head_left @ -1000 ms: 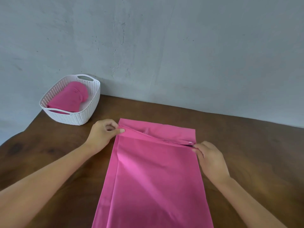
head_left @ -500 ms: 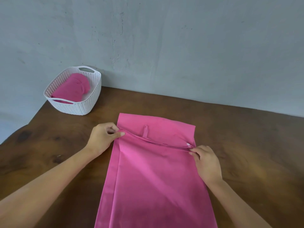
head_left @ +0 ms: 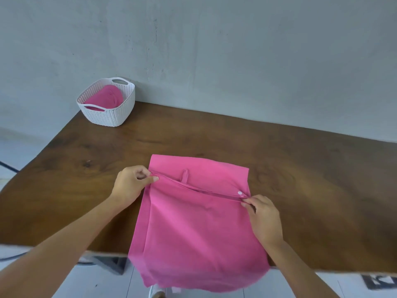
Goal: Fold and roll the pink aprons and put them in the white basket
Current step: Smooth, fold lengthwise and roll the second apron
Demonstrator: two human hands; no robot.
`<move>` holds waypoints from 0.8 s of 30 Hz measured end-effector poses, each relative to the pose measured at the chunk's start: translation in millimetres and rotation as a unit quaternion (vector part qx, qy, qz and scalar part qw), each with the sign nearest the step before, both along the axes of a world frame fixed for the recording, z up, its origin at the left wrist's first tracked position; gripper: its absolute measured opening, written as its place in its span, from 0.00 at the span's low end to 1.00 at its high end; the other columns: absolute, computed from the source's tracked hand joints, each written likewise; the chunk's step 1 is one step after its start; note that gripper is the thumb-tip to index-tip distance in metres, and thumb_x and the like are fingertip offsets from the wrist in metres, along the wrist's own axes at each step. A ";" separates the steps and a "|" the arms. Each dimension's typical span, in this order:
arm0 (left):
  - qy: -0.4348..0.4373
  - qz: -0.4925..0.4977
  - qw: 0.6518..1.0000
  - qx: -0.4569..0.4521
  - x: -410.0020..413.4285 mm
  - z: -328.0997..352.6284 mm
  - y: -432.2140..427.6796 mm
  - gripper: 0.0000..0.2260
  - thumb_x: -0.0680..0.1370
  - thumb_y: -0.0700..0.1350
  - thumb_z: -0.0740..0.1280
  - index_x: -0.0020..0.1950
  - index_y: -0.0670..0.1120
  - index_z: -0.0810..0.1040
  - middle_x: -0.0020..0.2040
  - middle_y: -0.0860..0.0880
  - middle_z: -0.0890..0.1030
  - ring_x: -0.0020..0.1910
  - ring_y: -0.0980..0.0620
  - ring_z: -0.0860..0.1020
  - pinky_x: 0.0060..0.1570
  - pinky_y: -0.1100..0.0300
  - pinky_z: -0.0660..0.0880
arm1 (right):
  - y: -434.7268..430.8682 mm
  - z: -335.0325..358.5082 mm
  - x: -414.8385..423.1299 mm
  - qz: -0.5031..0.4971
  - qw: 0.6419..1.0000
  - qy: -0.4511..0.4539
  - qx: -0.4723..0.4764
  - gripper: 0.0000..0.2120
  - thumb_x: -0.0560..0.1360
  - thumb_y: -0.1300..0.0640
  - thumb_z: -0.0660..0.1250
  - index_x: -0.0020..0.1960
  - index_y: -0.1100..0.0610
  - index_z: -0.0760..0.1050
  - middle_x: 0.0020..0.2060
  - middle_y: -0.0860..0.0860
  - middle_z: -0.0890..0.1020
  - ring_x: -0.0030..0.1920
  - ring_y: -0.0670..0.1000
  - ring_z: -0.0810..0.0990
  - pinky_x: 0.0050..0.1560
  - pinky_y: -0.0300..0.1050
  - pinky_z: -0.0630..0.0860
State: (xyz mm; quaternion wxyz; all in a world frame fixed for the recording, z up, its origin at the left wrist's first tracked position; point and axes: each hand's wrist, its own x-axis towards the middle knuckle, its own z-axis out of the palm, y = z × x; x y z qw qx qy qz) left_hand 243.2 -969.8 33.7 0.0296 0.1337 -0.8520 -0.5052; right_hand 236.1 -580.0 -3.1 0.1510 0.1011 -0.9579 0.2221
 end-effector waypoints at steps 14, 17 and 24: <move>-0.008 0.018 1.000 0.008 162.5 -6.4 56.8 0.10 0.71 0.46 0.81 0.35 0.48 0.81 0.36 0.47 0.85 0.42 0.41 0.84 0.47 0.44 0.82 | 65.4 -8.1 159.2 0.032 0.999 0.002 -0.040 0.04 0.75 0.62 0.74 0.48 0.55 0.86 0.41 0.45 0.82 0.44 0.46 0.73 0.47 0.30 0.65; -0.017 0.018 1.000 0.000 190.8 -6.7 63.6 0.11 0.70 0.48 0.81 0.35 0.47 0.82 0.36 0.48 0.85 0.42 0.41 0.83 0.50 0.46 0.79 | 79.2 -12.2 183.9 0.056 0.998 0.006 -0.023 0.05 0.73 0.62 0.75 0.46 0.54 0.85 0.41 0.44 0.82 0.45 0.43 0.72 0.48 0.28 0.65; -0.015 0.025 0.999 0.029 230.9 -0.3 77.2 0.11 0.71 0.42 0.80 0.35 0.39 0.81 0.30 0.52 0.81 0.27 0.59 0.75 0.35 0.66 0.73 | 96.5 10.3 210.6 0.118 0.986 0.109 0.055 0.14 0.78 0.54 0.61 0.40 0.56 0.82 0.37 0.46 0.82 0.41 0.49 0.74 0.43 0.42 0.69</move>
